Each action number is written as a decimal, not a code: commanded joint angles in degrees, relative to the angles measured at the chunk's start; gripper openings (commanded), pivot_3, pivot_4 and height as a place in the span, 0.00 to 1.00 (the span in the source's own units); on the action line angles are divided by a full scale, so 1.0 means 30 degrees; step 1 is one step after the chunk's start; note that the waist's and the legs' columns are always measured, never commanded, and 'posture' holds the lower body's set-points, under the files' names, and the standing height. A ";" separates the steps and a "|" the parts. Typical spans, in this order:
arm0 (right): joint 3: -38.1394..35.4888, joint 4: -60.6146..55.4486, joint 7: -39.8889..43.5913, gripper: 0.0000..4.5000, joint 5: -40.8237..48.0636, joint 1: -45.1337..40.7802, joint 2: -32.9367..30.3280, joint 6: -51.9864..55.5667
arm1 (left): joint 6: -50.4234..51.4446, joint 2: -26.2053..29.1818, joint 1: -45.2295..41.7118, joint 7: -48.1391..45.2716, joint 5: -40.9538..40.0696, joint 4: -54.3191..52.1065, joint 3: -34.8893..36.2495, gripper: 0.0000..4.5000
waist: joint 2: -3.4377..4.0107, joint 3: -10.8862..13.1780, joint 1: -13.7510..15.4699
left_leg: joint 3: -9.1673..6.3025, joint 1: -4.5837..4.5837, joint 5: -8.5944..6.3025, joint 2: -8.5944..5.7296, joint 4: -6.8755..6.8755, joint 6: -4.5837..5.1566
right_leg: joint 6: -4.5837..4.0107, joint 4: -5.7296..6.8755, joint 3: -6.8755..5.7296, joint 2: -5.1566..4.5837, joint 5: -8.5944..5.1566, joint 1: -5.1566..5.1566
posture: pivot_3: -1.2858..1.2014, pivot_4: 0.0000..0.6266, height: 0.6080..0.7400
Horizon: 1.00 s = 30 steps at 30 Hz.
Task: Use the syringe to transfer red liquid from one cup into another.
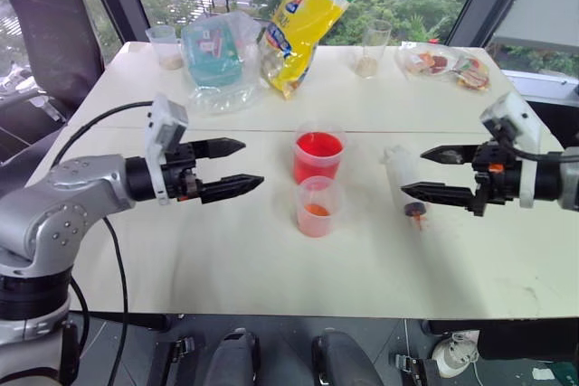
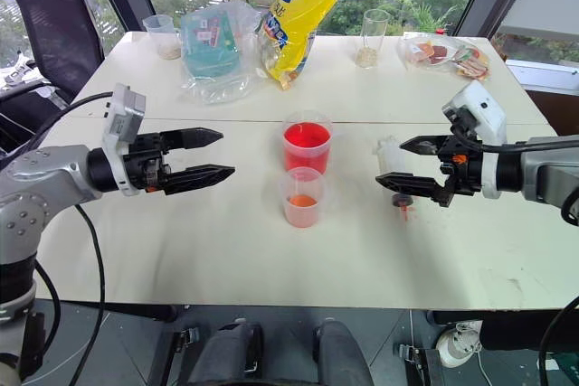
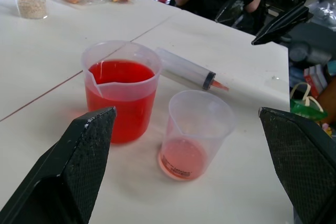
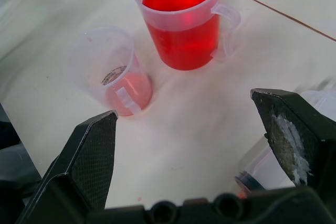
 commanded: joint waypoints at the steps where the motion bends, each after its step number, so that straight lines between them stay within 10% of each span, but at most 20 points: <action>1: -0.0057 -0.0011 -0.0007 0.99 -0.0104 -0.0294 -0.0487 -0.0341 | -0.0578 0.0213 -0.0050 -0.0042 0.0099 -0.0237 0.0384 1.00 | 0.0000 0.0000 -0.0001 | 0.0000 0.0000 0.0000 0.0000 0.0000 0.0000 | 0.0000 0.0000 -0.0001 0.0001 0.0000 0.0000 | 0.52 0.24 1.00; 30: 0.2188 0.2162 -0.1094 0.99 -0.1034 -0.2732 -0.0604 0.0606 | -0.1029 -0.0350 -0.0863 0.0247 0.0256 0.0187 -0.0333 1.00 | 0.0000 0.0000 -0.0036 | 0.0007 0.0010 0.0000 0.0001 0.0000 0.0000 | -0.0001 0.0003 0.0005 -0.0001 0.0000 0.0000 | 0.52 0.24 1.00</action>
